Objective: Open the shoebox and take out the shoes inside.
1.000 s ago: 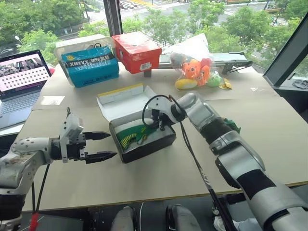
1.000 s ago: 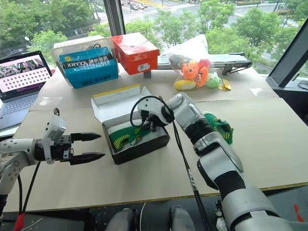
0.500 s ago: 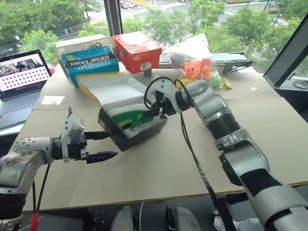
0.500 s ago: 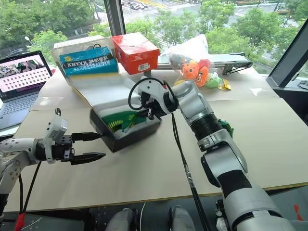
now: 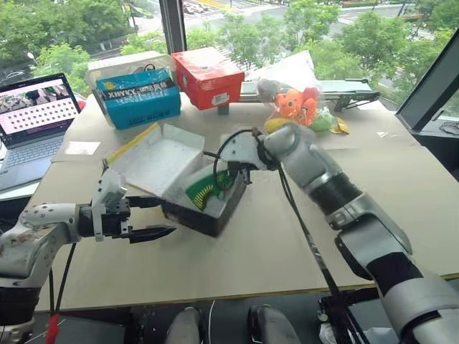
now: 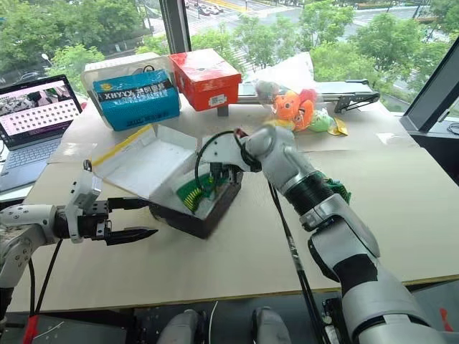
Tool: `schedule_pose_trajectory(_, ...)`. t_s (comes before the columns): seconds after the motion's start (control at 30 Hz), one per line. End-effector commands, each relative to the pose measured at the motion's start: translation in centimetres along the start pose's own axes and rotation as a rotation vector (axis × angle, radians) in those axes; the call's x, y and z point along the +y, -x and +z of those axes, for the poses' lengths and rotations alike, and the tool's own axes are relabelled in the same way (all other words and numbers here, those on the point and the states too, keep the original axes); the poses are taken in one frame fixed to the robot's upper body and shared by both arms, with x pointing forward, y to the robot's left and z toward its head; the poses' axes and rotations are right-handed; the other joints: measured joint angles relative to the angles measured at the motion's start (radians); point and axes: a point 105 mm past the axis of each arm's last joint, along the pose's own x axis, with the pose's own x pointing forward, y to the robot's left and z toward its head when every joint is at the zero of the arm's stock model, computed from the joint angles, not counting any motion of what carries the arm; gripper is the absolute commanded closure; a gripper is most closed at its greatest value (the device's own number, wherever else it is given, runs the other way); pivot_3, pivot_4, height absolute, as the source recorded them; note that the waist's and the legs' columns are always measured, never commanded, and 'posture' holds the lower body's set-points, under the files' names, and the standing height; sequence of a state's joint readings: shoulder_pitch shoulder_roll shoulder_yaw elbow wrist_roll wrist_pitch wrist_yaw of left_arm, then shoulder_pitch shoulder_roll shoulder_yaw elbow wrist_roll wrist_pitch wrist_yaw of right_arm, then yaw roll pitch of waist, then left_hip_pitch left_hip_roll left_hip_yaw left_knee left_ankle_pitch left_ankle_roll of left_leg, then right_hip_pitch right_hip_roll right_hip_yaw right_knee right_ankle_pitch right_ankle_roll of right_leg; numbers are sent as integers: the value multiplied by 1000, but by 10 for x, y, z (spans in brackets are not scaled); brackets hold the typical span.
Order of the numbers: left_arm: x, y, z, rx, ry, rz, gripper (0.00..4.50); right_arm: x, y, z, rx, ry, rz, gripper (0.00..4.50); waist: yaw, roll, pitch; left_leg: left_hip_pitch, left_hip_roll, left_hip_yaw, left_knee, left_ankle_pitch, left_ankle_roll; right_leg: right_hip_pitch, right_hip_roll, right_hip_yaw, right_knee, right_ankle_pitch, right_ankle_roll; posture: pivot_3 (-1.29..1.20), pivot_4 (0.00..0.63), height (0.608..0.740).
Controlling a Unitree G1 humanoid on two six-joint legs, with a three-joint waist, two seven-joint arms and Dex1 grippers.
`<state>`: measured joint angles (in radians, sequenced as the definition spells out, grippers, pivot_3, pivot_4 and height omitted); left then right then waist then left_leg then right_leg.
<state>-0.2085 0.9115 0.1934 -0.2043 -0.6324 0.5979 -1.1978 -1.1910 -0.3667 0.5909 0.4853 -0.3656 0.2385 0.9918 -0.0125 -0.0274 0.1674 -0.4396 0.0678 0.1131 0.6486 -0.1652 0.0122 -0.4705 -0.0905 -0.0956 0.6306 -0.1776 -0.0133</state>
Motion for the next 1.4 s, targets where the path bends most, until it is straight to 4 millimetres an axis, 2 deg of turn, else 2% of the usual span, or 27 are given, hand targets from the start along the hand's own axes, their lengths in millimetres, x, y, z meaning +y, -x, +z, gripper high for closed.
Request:
schedule_pose_trajectory(0.03, -1, 1, 9, -13, -26, -5, 0, -12, 1, -7, 61, 60, -78, 3983, 0, 0, 0, 0, 0, 0, 0, 0, 0, 0, 0, 0, 0, 0, 0, 0, 150, 739)
schedule_pose_trajectory(0.13, -1, 2, 9, -12, -25, -3, 0, -22, 8, -1, 49, 79, -109, 3983, 0, 0, 0, 0, 0, 0, 0, 0, 0, 0, 0, 0, 0, 0, 0, 0, 150, 739)
schedule_pose_trajectory(0.37, -1, 2, 8, -12, -23, 0, 0, -39, 40, 15, -15, 78, -140, 3983, 0, 0, 0, -1, 0, 0, 0, 0, 0, 0, 0, 0, 0, 0, 0, 0, 150, 739)
schedule_pose_trajectory(0.43, 0, 2, 8, -14, -23, -1, 0, -39, 46, 15, -19, 79, -139, 3983, 0, 0, 0, -1, 0, 0, 0, 0, 0, -1, 0, 0, 0, 0, 0, 0, 150, 739)
schedule_pose_trajectory(0.57, 1, 1, 8, -14, -25, -3, 0, -36, 53, 22, -90, -41, -104, 3983, -3, 0, 0, -1, 0, 0, 0, 0, 0, -1, 1, 0, 0, 0, 0, 0, 150, 739)
schedule_pose_trajectory(0.73, 2, 0, 9, -15, -25, -9, 0, -28, 54, 25, -160, -177, -27, 3983, -4, 0, 0, 0, 1, 0, 0, 0, 0, -1, 1, 0, 0, 0, 0, 0, 150, 739)
schedule_pose_trajectory(0.87, 2, -1, 9, -15, -27, -14, 0, -29, 55, 25, -199, -259, -20, 3983, -2, 0, 0, -1, 0, 0, 0, 0, 0, -1, 0, 0, 0, 0, 0, 0, 150, 739)
schedule_pose_trajectory(1.0, 1, 0, 8, -14, -27, -14, 0, -52, 91, 34, -331, -418, -108, 3983, -1, 0, 0, -1, 0, 0, 0, 0, 0, -1, 0, 0, 0, 0, 0, 0, 150, 739)
schedule_pose_trajectory(1.1, 0, 1, 7, -13, -23, -13, 0, -55, 119, 34, -385, -509, -153, 3983, 2, 0, 0, -1, 0, 0, 0, 0, 0, -1, 0, 0, 0, 0, 0, 0, 150, 739)
schedule_pose_trajectory(1.27, -1, -1, 6, -11, -21, -20, 0, -47, 141, 15, -372, -721, -223, 3983, 3, 0, 0, -1, 0, 0, 0, 0, 0, -1, 0, 0, -1, 0, 0, 0, 150, 739)
schedule_pose_trajectory(1.4, -1, -2, 6, -12, -21, -27, 0, -41, 157, -23, -332, -1077, -336, 3983, 4, 0, 0, -1, 0, 0, 0, 0, 0, -1, -1, 0, 0, 0, 0, 0, 150, 739)
